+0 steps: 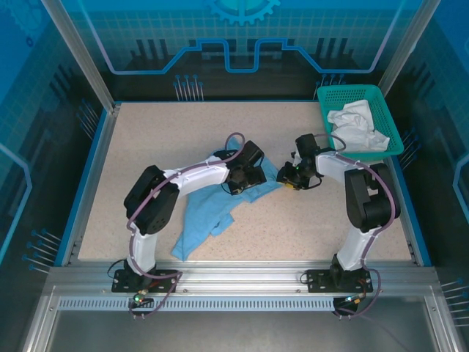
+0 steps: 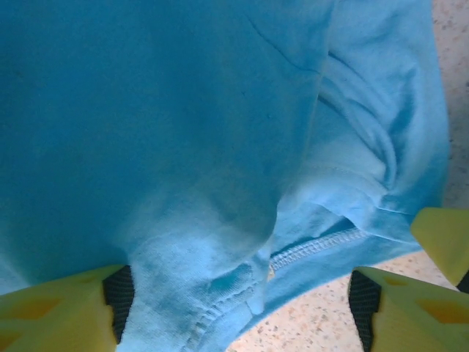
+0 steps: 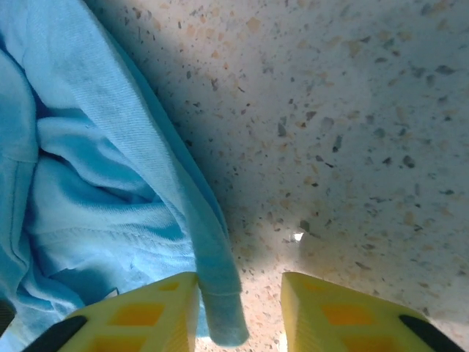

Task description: Fold and stack the t-shirts

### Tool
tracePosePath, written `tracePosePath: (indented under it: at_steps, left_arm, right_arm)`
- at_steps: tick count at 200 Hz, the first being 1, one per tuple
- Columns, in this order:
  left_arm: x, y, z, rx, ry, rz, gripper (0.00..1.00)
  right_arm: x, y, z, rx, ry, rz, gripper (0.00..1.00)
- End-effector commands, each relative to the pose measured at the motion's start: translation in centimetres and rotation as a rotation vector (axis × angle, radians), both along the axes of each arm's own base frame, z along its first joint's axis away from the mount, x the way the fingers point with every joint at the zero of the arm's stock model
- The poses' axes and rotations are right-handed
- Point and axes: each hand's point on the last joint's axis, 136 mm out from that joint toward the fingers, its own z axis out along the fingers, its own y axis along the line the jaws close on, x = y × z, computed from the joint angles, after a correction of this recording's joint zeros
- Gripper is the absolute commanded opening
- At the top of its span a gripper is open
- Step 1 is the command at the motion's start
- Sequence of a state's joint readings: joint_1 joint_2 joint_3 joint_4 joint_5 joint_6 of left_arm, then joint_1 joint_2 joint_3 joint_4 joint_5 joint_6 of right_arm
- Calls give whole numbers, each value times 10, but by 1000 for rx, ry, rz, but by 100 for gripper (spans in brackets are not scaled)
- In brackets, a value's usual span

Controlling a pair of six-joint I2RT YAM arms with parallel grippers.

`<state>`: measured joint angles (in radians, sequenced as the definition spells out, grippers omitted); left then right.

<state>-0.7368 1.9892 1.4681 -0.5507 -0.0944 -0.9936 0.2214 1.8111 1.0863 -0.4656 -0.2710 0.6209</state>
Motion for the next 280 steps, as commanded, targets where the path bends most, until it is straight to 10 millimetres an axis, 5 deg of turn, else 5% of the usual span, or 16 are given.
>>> tracePosePath:
  at_steps: [1, 67, 128, 164, 191, 224, 252, 265, 280]
  left_arm:
    - [2, 11, -8, 123, -5, -17, 72]
    - [18, 17, -20, 289, -47, -25, 59]
    - [25, 13, -20, 285, -58, -15, 24]
    - [25, 22, 7, 297, -112, -19, 5]
    - [29, 32, 54, 269, -204, -38, 0]
    - [50, 58, 128, 151, -336, -15, 0]
    - [92, 84, 209, 31, -476, 12, 0]
    - [117, 88, 261, -59, -575, -9, 0]
    - [128, 88, 334, -129, -704, -62, 0]
  right_arm:
    - [6, 7, 1, 34, -5, 7, 32]
    - [3, 12, -5, 58, 11, 22, 15]
    - [1, 15, -7, 65, 10, 37, 9]
    - [1, 15, -5, 69, 2, 38, 4]
    - [5, 12, 17, 61, -60, 35, 0]
    - [27, 18, 82, 107, -190, 7, 0]
    - [72, 24, 159, 133, -316, -26, 0]
    - [93, 23, 200, 129, -376, -47, 0]
    - [106, 22, 272, 132, -491, -53, 0]
